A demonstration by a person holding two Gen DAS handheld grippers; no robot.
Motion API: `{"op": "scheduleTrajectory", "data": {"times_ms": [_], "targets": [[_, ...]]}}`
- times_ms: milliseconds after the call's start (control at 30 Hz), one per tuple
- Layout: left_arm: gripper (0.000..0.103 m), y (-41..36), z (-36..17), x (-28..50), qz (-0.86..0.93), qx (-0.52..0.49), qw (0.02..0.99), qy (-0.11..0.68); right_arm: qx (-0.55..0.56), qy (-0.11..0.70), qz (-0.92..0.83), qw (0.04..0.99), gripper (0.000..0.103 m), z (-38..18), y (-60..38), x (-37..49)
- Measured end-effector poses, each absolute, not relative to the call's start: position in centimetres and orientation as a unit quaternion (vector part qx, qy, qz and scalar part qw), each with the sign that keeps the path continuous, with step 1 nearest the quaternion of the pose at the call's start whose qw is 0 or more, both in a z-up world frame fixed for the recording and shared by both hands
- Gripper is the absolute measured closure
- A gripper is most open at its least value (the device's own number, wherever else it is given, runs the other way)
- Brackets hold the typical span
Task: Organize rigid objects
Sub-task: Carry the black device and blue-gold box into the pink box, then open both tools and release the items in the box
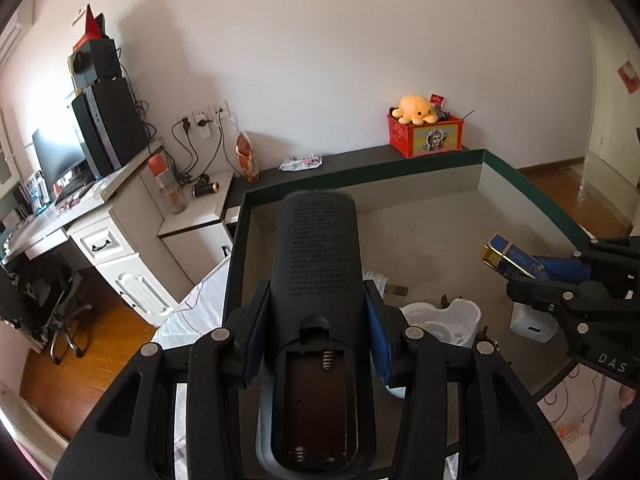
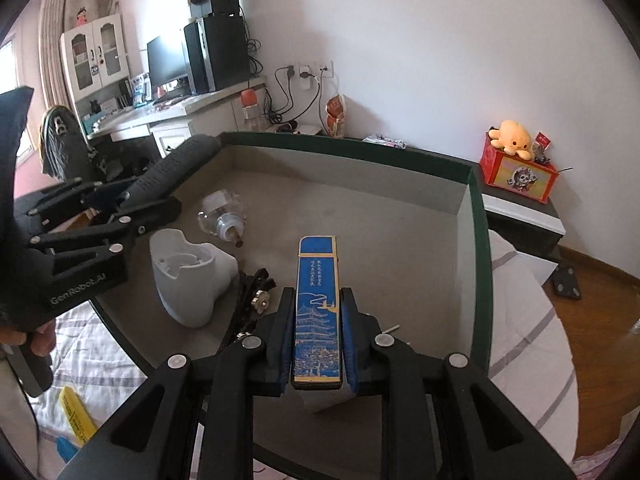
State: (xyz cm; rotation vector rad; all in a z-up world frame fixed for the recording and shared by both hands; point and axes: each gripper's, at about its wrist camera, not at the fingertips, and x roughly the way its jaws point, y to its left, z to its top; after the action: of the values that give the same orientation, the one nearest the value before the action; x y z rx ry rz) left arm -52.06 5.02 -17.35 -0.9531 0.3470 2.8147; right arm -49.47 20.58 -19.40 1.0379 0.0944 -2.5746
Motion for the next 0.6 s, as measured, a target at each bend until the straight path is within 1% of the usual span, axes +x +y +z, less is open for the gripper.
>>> {"op": "scheduleTrajectory", "data": {"times_ms": [267, 333, 400, 433, 467, 500, 533, 600], "targets": [[0.058, 4.9, -17.3, -51.4, 0.941, -0.308, 0.076, 0.115, 0.366, 0.034, -0.908, 0.200, 0.082, -19.8, 19.6, -49.2], [0.054, 4.8, -17.2, -51.3, 0.942, -0.305, 0.071, 0.117, 0.362, 0.034, -0.910, 0.200, 0.082, -19.8, 19.6, -49.1], [0.044, 4.7, -17.2, -51.4, 0.942, -0.306, 0.070, 0.115, 0.360, 0.030, -0.910, 0.202, 0.080, -19.8, 19.6, -49.0], [0.041, 4.6, -17.1, -51.4, 0.943, -0.305, 0.068, 0.112, 0.358, 0.030, -0.911, 0.202, 0.074, -19.8, 19.6, -49.0], [0.036, 4.5, -17.0, -51.3, 0.944, -0.304, 0.067, 0.110, 0.356, 0.032, -0.912, 0.200, 0.064, -19.8, 19.6, -49.0], [0.033, 4.4, -16.9, -51.3, 0.944, -0.303, 0.067, 0.109, 0.354, 0.034, -0.913, 0.198, 0.060, -19.8, 19.5, -48.9], [0.030, 4.3, -16.8, -51.3, 0.945, -0.301, 0.065, 0.108, 0.352, 0.035, -0.915, 0.197, 0.057, -19.7, 19.5, -48.8], [0.017, 4.1, -16.6, -51.1, 0.947, -0.296, 0.060, 0.106, 0.347, 0.035, -0.916, 0.196, 0.057, -19.5, 19.5, -48.7]]}}
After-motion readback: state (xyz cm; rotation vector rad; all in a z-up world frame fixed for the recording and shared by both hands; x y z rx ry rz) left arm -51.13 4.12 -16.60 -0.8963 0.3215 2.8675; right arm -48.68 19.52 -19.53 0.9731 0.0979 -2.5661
